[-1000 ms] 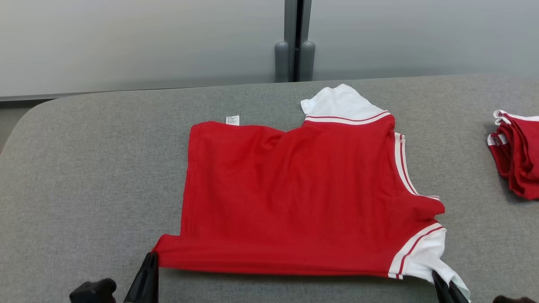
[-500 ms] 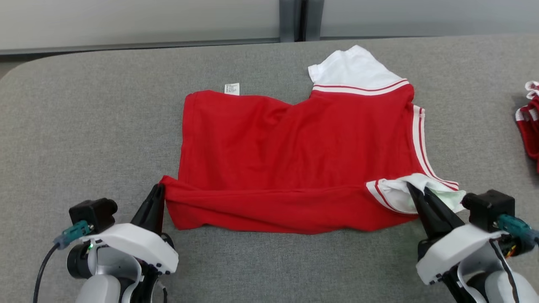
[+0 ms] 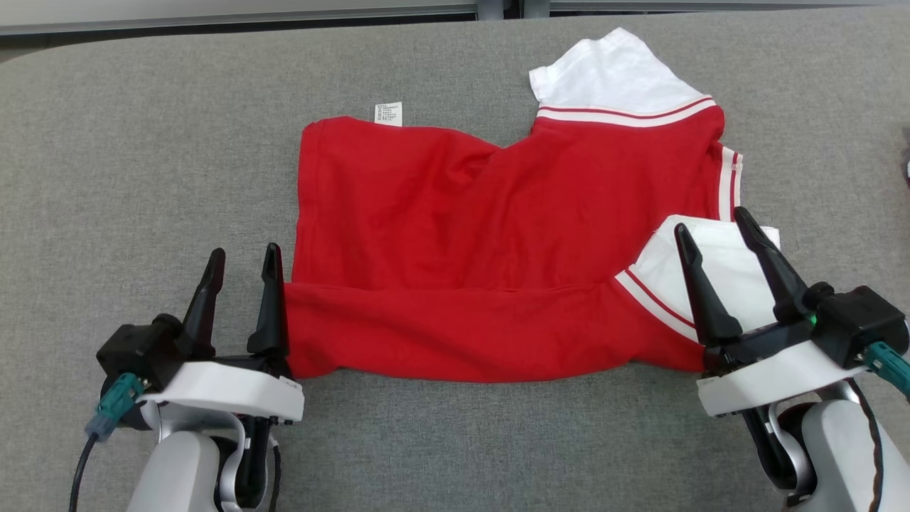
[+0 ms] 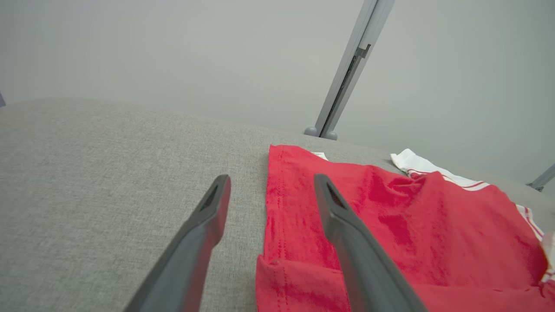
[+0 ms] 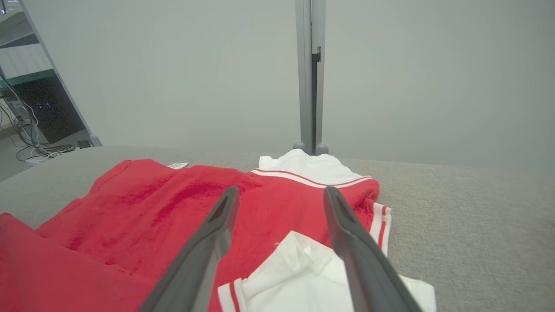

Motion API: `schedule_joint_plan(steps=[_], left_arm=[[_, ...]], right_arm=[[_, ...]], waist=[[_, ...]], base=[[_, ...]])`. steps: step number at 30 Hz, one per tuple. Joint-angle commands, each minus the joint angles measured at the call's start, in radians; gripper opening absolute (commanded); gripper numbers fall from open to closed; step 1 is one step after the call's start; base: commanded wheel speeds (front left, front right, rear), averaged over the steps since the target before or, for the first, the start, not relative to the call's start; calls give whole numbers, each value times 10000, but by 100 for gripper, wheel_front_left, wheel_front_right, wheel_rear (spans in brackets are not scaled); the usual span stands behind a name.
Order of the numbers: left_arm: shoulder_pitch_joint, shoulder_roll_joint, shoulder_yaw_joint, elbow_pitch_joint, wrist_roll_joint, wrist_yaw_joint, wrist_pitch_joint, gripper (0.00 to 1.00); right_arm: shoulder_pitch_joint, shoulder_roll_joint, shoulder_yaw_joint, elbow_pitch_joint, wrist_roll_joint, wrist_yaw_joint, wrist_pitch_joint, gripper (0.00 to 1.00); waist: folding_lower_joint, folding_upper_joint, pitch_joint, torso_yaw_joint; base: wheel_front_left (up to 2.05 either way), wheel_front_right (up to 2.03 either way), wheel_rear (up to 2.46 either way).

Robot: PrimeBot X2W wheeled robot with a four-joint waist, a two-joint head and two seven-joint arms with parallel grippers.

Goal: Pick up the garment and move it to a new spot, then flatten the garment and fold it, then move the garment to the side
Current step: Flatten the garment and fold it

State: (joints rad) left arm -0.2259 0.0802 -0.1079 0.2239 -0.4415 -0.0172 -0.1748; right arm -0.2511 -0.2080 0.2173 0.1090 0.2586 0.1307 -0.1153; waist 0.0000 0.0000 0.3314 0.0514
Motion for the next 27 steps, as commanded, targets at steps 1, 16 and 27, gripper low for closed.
schedule_joint_plan(steps=[1, 16, 27], left_arm=[[177, 44, 18, -147, 215, 122, -275, 100], [2473, 247, 70, -1816, 1739, 715, -902, 100], [2956, 257, -135, -1688, 1736, 735, -831, 100]], right_arm=[[-26, -32, -48, -113, -67, 0, -272, 100], [3090, 479, -1008, -1838, -177, 0, -213, 100], [3662, 575, -1102, -2117, -113, 0, 53, 100]], waist=[[0, 0, -66, -5], [0, 0, -1408, -124], [0, 0, -1660, -148]], base=[[0, 0, 0], [0, 0, 0], [0, 0, 0]])
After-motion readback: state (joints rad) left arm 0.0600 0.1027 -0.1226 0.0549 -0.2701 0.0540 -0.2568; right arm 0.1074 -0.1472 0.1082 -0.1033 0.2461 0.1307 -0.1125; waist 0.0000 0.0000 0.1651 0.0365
